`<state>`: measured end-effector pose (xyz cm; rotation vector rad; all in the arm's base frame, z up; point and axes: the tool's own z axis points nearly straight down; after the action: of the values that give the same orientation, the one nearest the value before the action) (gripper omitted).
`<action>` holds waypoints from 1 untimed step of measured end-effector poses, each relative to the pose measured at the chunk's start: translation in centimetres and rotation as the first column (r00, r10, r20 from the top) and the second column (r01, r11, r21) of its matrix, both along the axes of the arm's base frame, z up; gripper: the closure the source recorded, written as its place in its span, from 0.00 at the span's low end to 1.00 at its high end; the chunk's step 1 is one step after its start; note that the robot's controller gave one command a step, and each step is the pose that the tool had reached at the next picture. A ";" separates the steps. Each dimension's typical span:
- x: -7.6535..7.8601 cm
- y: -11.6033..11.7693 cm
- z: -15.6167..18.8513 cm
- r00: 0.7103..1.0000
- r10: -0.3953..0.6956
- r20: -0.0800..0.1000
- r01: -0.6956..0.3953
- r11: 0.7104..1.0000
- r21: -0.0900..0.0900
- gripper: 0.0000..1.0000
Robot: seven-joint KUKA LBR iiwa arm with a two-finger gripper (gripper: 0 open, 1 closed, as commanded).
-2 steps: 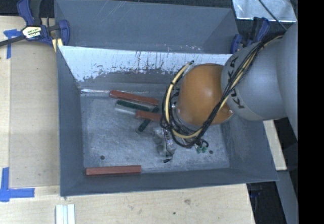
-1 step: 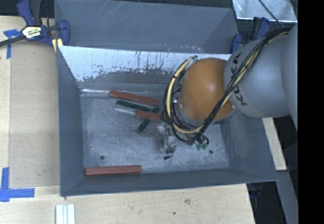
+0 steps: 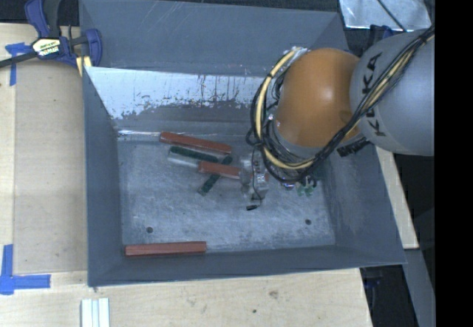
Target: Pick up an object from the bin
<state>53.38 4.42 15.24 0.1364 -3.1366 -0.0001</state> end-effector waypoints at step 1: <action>1.7 -1.1 8.7 0.998 -0.055 0.008 0.055 0.998 0.001 1.00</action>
Offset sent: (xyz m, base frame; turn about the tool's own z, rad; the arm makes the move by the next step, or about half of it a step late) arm 0.0521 -0.0291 0.0440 -0.1806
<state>55.05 3.30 23.92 0.0505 -3.1470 -0.0010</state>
